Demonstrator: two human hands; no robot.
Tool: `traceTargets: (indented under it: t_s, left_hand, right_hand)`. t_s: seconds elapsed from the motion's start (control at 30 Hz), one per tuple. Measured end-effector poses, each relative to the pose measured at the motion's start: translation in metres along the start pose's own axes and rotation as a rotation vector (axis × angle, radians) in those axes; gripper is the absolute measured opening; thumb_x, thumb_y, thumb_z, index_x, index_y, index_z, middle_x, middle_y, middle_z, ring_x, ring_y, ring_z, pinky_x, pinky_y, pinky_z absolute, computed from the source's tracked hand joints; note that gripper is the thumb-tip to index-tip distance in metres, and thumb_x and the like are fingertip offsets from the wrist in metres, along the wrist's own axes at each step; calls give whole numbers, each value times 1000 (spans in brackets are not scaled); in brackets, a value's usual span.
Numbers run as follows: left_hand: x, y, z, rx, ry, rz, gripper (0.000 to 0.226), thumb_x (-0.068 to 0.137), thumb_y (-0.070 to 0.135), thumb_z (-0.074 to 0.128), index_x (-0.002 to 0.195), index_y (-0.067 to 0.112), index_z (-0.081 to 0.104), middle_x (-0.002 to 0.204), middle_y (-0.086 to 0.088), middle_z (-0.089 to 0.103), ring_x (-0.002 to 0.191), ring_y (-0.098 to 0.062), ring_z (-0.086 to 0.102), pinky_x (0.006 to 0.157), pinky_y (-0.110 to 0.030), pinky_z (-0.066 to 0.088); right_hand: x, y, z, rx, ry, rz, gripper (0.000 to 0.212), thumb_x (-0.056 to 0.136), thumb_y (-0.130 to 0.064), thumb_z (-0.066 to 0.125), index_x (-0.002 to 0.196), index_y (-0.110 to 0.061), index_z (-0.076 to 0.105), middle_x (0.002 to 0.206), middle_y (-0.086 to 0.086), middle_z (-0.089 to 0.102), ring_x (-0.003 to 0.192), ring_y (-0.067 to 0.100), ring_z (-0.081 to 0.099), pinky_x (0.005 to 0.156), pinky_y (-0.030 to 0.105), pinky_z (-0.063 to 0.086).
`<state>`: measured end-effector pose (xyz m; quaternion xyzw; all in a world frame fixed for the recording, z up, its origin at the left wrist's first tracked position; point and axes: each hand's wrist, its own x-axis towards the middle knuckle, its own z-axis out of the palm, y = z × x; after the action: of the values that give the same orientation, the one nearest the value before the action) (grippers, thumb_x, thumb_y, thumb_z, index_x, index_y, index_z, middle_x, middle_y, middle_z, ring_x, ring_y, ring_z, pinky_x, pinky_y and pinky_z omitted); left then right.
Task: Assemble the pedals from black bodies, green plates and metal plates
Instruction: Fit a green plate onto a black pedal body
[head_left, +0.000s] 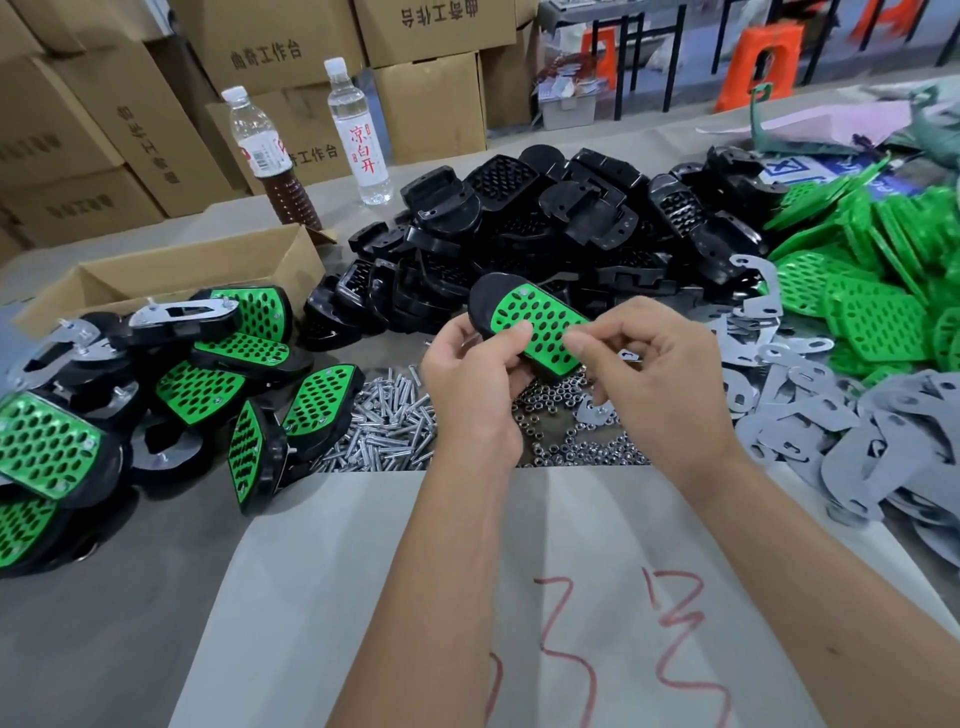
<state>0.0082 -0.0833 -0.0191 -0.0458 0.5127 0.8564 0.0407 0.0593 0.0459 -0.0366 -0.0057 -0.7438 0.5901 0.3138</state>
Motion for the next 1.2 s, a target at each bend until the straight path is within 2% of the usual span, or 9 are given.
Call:
traceTargets:
  t_s: [0.1, 0.2, 0.33, 0.5, 0.63, 0.73, 0.87, 0.97, 1.2]
  left_hand:
    - [-2, 3, 1, -20, -38, 8, 16, 88, -12, 69, 97, -1, 64, 91, -16, 69, 83, -27, 72, 75, -41, 66]
    - [-4, 6, 1, -64, -82, -1, 16, 89, -12, 68, 101, -2, 65, 93, -17, 71, 78, -22, 74, 71, -37, 65]
    - [-1, 10, -6, -51, -81, -2, 15, 88, -12, 68, 100, -3, 66, 89, -15, 72, 78, -23, 74, 70, -36, 64]
    - [7, 23, -19, -14, -35, 4, 13, 89, -11, 68, 98, -2, 69, 88, -17, 73, 71, -19, 73, 68, -34, 64]
    - [21, 39, -42, -115, 106, 61, 16, 91, -10, 68, 104, -2, 67, 82, -10, 77, 62, -12, 73, 66, -32, 65]
    - [25, 47, -52, -189, 159, 76, 14, 90, -10, 68, 96, 2, 66, 74, -7, 77, 59, -13, 73, 57, -27, 60]
    - [24, 45, -55, -261, 179, 43, 19, 91, -10, 67, 108, -2, 63, 82, -12, 78, 66, -17, 76, 58, -26, 60]
    - [25, 43, -56, -249, 185, 20, 19, 92, -9, 66, 110, -3, 64, 79, -9, 78, 67, -16, 76, 59, -25, 59]
    - [25, 43, -56, -258, 188, 1, 7, 94, -6, 64, 97, 0, 67, 78, -8, 76, 65, -14, 73, 57, -22, 57]
  right_hand:
    - [3, 0, -1, 228, 49, 136, 6, 93, -12, 78, 91, -17, 79, 79, 4, 66, 52, 18, 58, 50, 29, 51]
    - [6, 1, -1, 293, 42, 241, 27, 93, -17, 79, 117, -26, 70, 95, 11, 66, 60, 17, 64, 50, 30, 55]
    - [5, 0, 5, 188, -68, 250, 10, 99, -16, 71, 109, -17, 71, 84, 6, 74, 53, 20, 66, 46, 34, 55]
    - [4, -7, 20, 113, -48, 271, 20, 99, -29, 72, 109, -14, 63, 76, 8, 69, 52, 21, 67, 45, 33, 55]
    - [1, -2, 28, -318, -220, 13, 12, 101, -26, 64, 93, -21, 71, 81, -1, 69, 69, 18, 69, 65, 40, 56]
    - [3, -4, 40, -688, -499, -166, 19, 100, -18, 65, 111, -26, 77, 98, -4, 63, 95, 23, 63, 83, 42, 51]
    - [9, -5, 63, -984, -630, -220, 23, 102, -23, 61, 122, -34, 66, 98, -1, 43, 83, 32, 59, 66, 37, 43]
    - [17, -7, 71, -1070, -618, -234, 7, 102, -28, 62, 108, -24, 62, 97, 0, 43, 80, 35, 59, 63, 37, 39]
    - [20, -7, 58, -910, -679, -158, 18, 102, -33, 63, 96, -17, 65, 100, -1, 47, 83, 29, 56, 74, 40, 49]
